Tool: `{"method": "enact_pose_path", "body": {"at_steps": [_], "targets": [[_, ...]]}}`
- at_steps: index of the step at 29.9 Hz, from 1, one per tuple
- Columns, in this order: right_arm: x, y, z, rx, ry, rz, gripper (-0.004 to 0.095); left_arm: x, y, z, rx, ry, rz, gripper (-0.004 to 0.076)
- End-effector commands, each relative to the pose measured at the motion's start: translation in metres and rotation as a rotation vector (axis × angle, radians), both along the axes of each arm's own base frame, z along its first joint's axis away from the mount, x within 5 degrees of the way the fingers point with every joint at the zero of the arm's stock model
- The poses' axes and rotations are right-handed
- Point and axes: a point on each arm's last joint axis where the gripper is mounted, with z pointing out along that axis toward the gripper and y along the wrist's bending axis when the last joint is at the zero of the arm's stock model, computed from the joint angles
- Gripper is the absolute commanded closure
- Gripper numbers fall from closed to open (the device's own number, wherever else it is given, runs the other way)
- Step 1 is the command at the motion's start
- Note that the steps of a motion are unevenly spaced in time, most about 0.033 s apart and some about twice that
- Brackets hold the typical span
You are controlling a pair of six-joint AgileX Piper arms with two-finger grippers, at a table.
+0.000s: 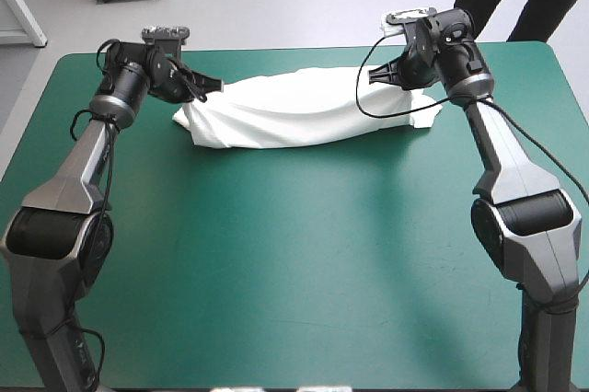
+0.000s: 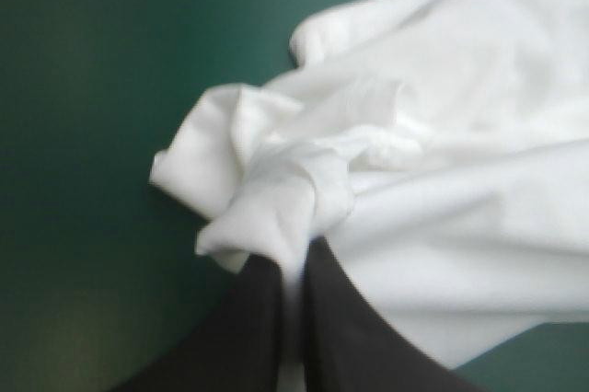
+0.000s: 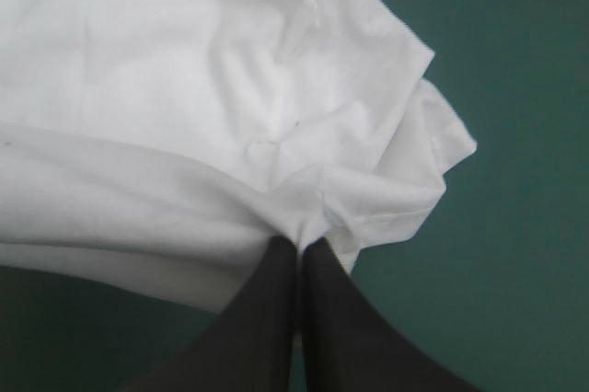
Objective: Fold the cloth
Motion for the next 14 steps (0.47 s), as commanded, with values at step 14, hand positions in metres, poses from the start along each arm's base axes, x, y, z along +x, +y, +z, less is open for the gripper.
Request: {"method": "enact_pose_path", "body": {"at_steps": [14], "targets": [[-0.098, 0.015, -0.06, -0.021, 0.194, 0.095, 0.0925, -0.134, 0.016, -0.021, -0.025, -0.003, -0.01, 0.0733]]}}
